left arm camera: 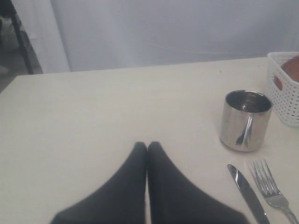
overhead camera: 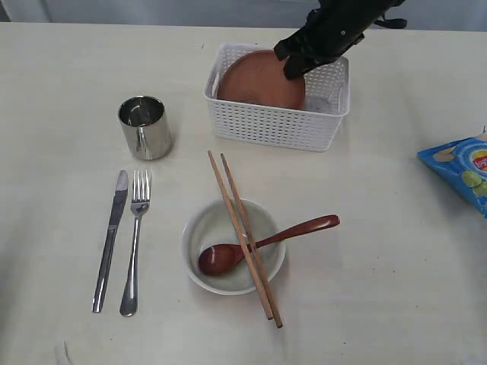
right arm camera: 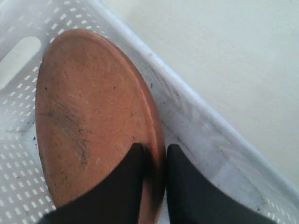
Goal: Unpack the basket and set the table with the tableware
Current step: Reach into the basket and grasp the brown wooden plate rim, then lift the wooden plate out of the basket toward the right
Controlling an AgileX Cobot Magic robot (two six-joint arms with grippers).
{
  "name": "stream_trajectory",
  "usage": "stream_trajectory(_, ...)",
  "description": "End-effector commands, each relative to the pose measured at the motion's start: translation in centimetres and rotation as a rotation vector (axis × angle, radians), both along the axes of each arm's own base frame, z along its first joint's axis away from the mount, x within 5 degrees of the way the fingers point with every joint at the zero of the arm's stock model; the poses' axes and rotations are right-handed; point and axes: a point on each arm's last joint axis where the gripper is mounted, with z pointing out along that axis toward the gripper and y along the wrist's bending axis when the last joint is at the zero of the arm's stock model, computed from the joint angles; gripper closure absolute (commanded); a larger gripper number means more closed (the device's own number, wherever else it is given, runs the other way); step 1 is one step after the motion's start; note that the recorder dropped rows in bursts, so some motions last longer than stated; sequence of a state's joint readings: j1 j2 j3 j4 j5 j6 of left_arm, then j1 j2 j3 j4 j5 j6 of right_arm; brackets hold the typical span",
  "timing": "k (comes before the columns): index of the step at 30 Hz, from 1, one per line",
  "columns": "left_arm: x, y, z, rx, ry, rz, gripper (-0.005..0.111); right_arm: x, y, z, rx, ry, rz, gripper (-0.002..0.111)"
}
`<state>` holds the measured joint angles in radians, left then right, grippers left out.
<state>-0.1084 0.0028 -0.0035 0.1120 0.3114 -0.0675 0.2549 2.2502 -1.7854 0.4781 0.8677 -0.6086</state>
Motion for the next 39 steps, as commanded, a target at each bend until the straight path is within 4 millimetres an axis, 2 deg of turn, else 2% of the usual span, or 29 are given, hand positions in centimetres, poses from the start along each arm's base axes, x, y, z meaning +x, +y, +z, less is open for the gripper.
stream_trajectory(1,0.0,-0.1,0.0,-0.013,-0.005,-0.008,0.107,0.1,0.1,0.0,-0.011,-0.015,0.012,0.109)
stream_trajectory(5,0.0,-0.1,0.0,-0.013,-0.005,-0.008,0.107,0.0,0.0,1.0,-0.007,-0.034,0.011,0.109)
stream_trajectory(8,0.0,-0.1,0.0,-0.013,-0.005,-0.008,0.107,-0.1,-0.1,2.4,-0.014,-0.070,0.010,0.109)
stream_trajectory(12,0.0,-0.1,0.0,-0.013,-0.005,-0.008,0.107,0.0,-1.0,4.4,-0.067,-0.132,-0.073,0.109)
stream_trajectory(23,0.0,-0.1,0.0,-0.013,-0.005,-0.008,0.107,-1.6,-2.0,11.7,-0.057,-0.285,-0.159,0.109)
stream_trajectory(34,0.0,-0.1,0.0,-0.013,-0.005,-0.008,0.107,-5.8,-3.0,19.7,0.035,-0.367,-0.238,0.109)
stream_trajectory(39,0.0,-0.1,0.0,-0.013,-0.005,-0.008,0.107,-8.2,-3.9,22.3,0.019,-0.361,-0.266,0.109)
